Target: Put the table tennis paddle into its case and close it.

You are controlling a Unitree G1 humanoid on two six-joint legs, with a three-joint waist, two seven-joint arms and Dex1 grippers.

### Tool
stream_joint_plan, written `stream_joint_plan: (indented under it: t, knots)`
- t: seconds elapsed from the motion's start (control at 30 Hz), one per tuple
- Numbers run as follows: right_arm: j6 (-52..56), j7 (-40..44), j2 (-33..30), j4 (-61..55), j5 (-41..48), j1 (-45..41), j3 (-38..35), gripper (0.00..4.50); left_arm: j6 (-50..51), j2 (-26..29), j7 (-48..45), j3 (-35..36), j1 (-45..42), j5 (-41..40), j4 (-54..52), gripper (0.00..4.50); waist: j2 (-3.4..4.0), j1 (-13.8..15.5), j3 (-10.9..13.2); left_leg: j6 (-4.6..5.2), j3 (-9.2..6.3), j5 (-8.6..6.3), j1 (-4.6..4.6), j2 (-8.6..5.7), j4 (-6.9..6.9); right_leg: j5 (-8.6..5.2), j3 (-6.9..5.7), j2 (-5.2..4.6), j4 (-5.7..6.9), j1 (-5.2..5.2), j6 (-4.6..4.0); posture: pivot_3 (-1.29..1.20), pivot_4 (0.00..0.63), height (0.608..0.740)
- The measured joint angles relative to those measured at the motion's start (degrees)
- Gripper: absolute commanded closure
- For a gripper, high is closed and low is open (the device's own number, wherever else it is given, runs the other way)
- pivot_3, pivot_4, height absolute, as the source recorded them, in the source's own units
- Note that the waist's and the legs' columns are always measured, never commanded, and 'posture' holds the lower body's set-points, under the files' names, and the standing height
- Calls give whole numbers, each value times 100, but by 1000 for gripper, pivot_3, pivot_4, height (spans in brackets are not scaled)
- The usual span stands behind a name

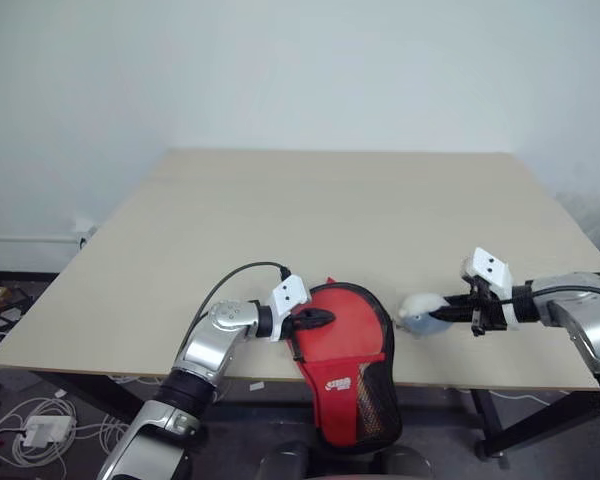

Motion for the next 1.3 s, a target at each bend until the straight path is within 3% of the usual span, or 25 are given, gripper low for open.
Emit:
stream_joint_plan:
  t: [0.53, 1.03, 1.3]
  knots:
    - [-150, 972, -1223, -1656, 716, 1381, -98, 3848, 0, 25, -157, -25, -65, 1, 98, 4500, -12, 20, 7, 49, -5, -32, 57, 0, -9, -21, 3, -5, -24, 58, 13, 0, 0, 706]
    - [-316, 1477, -1915, -2576, 1104, 2452, -455, 3848, 0, 81, -234, -7, -137, 1, 217, 4500, -25, 25, 16, 66, -6, -44, 93, 0, -47, -21, -11, -23, -47, 61, 13, 0, 0, 706]
    - [-393, 1017, -1688, -2222, 820, 1913, -367, 3848, 0, 76, -236, -2, -147, 1, 238, 4500, -24, 27, 16, 66, -7, -44, 96, 0, -84, -18, -24, -26, -108, 62, 17, 0, 0, 706]
